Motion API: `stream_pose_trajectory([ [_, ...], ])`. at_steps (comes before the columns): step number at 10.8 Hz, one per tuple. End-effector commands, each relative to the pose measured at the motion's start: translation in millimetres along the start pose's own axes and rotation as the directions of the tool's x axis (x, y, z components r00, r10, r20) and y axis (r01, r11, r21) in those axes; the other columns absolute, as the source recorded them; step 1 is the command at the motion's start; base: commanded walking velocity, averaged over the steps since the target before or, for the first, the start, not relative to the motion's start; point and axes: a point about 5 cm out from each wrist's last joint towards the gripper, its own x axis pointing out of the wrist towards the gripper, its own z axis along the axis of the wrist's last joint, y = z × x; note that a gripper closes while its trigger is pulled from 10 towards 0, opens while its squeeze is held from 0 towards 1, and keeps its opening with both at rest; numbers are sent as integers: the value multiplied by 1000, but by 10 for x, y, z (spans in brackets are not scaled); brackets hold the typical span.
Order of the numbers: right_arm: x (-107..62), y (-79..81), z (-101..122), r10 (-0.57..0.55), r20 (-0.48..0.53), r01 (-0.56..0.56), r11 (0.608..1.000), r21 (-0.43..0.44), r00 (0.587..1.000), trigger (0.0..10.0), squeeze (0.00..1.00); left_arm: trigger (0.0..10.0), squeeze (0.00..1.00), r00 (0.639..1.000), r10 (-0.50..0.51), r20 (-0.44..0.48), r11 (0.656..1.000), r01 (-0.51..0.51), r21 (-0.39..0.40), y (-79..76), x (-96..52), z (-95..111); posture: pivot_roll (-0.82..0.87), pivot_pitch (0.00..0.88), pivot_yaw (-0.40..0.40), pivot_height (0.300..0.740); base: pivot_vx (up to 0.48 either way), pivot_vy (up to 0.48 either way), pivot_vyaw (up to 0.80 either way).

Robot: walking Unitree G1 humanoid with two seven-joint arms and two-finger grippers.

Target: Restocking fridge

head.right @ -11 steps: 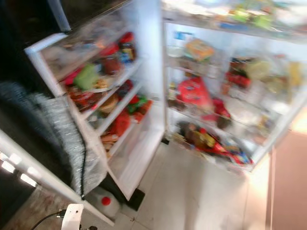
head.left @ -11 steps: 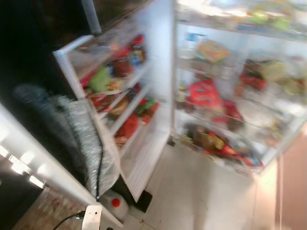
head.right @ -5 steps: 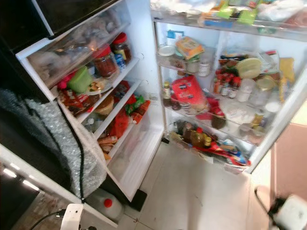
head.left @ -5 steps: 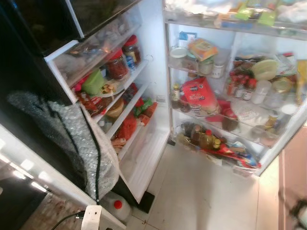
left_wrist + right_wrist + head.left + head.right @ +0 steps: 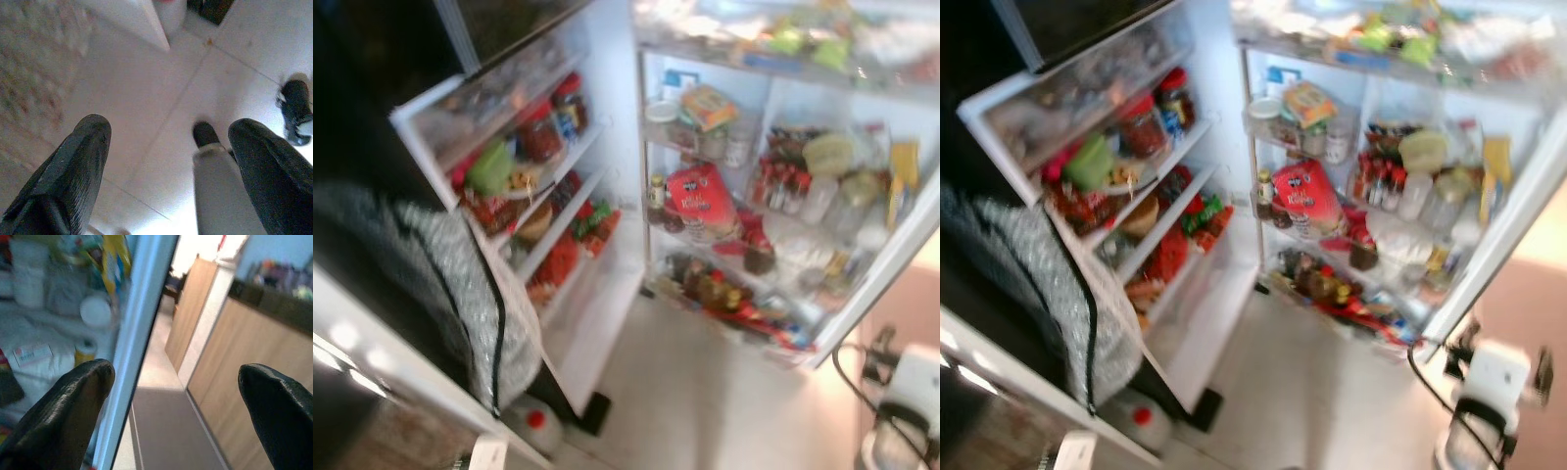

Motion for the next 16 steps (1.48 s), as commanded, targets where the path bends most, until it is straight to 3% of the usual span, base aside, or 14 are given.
stream_pose_trajectory([
  [1,28,165,119,83,28,-83,997,-1,996,10000,0,10000,0,999,43,-9,998,-44,-49,88,-14,-56,-271,0,34,740,0,0,0],
  [2,43,259,180,131,45,-131,991,-3,990,10000,0,10000,0,998,56,-12,996,-56,-73,109,-20,-81,-252,0,21,740,0,0,0],
  [3,47,509,283,271,70,-272,962,4,960,10000,0,10000,0,996,88,-13,990,-89,-113,161,-33,-121,-199,0,-3,740,0,0,0],
  [5,77,814,369,427,78,-430,903,22,901,10000,0,10000,0,990,139,16,978,-135,-159,261,-39,-71,-104,0,-15,740,0,0,0],
  [6,8,1214,593,617,166,-625,781,-2,770,10000,0,10000,0,983,174,67,972,-160,-171,354,-35,69,-76,0,7,740,0,0,0],
  [8,-84,1584,825,717,230,-737,676,1,658,10000,0,10000,0,971,196,138,973,-175,-152,460,-37,266,-53,0,56,740,0,0,0],
  [9,-131,1703,854,747,225,-771,635,35,625,10000,0,10000,0,965,216,152,970,-194,-144,528,-46,319,-12,0,58,740,0,0,0],
  [11,-337,1887,828,842,210,-865,501,40,497,10000,0,10000,0,958,230,169,968,-207,-143,543,-48,368,27,0,16,740,0,0,0],
  [12,-487,1964,793,900,197,-918,397,-7,388,10000,0,10000,0,957,234,171,965,-206,-163,514,-42,386,30,0,20,740,0,0,0],
  [13,-496,1961,802,917,201,-929,364,-63,345,10000,0,10000,0,963,211,164,970,-187,-153,447,-31,367,4,0,48,740,0,0,0],
  [14,-402,1922,830,894,211,-907,417,-61,396,10000,0,10000,0,969,191,157,975,-170,-141,376,-20,350,-19,0,58,740,0,0,0],
  [15,-294,1839,949,845,262,-866,496,-61,466,10000,0,10000,0,974,167,153,982,-150,-115,299,-10,343,-62,0,62,740,0,0,0],
  [16,-289,1771,1075,810,324,-841,537,-69,490,10000,0,10000,0,976,162,148,983,-146,-115,274,-5,340,-74,0,54,740,0,0,0],
])
